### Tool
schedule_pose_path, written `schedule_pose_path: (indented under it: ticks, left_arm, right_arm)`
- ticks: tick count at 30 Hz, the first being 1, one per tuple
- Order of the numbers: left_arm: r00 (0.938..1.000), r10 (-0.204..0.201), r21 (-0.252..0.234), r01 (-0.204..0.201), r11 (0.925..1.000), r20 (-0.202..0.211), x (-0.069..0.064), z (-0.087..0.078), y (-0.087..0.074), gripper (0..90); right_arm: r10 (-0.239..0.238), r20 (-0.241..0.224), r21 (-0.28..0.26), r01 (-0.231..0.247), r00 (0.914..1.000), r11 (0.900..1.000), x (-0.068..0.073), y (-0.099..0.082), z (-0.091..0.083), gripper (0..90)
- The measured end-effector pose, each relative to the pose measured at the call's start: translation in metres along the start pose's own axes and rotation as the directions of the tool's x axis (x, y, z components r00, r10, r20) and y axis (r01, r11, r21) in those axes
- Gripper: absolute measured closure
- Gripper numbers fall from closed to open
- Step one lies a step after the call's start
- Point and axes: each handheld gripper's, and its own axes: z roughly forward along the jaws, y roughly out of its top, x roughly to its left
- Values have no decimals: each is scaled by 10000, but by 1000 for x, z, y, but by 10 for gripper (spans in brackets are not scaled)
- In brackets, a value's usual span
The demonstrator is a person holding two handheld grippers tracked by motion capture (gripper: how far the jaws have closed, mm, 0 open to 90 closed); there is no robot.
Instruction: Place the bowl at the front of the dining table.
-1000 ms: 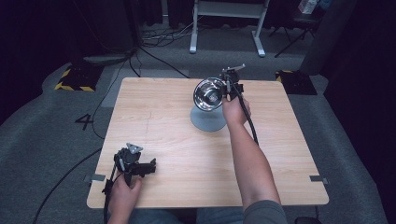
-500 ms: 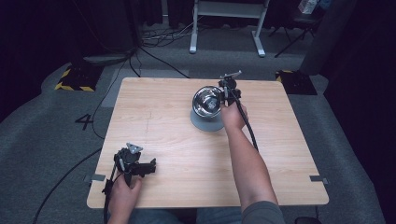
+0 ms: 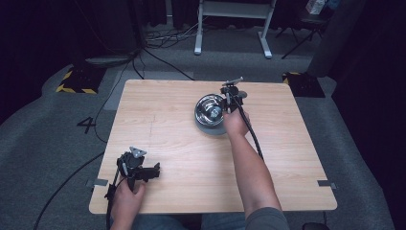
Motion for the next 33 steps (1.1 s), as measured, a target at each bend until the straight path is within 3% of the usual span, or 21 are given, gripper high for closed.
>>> schedule_pose_path:
  ticks: [14, 24, 33]
  left_arm:
    - [10000, 0, -23, 0, 10000, -5, 0, 0, 0, 5]
    - [10000, 8, 6, -8, 10000, 1, 0, 0, 0, 5]
    - [10000, -2, -20, 2, 10000, -2, 0, 0, 0, 5]
  right_arm:
    - [173, -227, 276, -167, 9996, 9995, -2, -2, 4, 838]
    - [388, -85, 242, -385, 9992, 9990, -12, -1, 2, 678]
    - [608, -110, 376, -603, 9981, 9975, -21, -1, 2, 599]
